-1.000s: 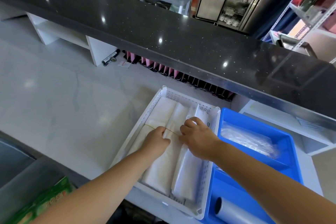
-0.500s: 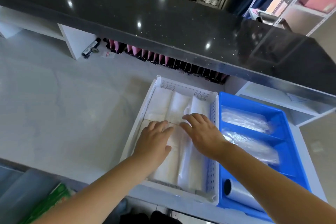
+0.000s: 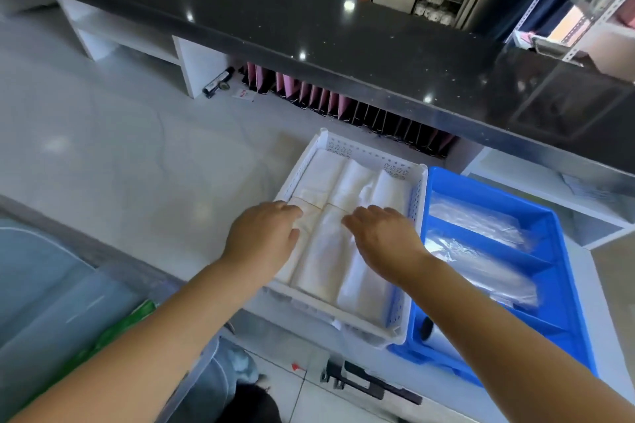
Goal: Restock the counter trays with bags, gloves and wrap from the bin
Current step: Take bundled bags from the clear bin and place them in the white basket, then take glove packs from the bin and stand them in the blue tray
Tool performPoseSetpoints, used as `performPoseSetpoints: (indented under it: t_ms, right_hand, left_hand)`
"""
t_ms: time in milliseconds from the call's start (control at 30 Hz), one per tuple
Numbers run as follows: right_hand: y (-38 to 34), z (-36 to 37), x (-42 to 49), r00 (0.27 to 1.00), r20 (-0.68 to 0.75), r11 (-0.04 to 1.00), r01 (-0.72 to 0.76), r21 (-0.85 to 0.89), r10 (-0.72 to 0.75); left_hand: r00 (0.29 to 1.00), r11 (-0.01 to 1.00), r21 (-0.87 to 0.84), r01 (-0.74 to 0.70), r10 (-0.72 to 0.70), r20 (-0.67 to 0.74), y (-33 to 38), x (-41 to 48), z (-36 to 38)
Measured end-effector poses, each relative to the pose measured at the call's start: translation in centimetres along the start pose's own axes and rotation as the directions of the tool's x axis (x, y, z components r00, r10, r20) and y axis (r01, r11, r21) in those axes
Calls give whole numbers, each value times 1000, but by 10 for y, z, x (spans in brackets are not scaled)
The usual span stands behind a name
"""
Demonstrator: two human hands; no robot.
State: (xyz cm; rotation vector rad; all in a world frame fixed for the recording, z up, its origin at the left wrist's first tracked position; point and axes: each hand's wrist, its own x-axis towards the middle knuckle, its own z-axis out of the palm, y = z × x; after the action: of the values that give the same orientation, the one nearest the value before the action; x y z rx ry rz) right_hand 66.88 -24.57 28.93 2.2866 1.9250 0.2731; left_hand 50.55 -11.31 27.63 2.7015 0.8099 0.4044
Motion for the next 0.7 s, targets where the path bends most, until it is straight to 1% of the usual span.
performPoseSetpoints:
  t_ms: [67,200,267,367,500,600,700]
  right_hand:
    - [-19,-15,-2,998,-20,998,60,-32,-61]
    - [-70,-34,-3,976,-115,983,185,3,-184]
    - [-97,-40,-4,954,-163,964,262,42,-252]
    - [-139,-42,-3,919,-184,929,365,56,-350]
    - [-195,-36,3,871,-175,879,474,53,-459]
    - [-237,-26,11,853,-124,852,518,77,-507]
    - [-280,-11,21,846,-52,835,533,134,-531]
  left_hand:
    - [997,998,46,50,-46,-68,-5,-23,-15]
    - [974,968,128,214,-201,-106,-22,-77,-42]
    - [948,938,155,309,-291,-126,-33,-108,-55]
    - [894,884,154,440,-417,-163,-55,-156,-71]
    - [805,793,142,592,-572,-158,-98,-218,-86]
    - [733,723,118,680,-665,-147,-134,-261,-89]
    - [679,668,127,733,-726,-108,-170,-298,-82]
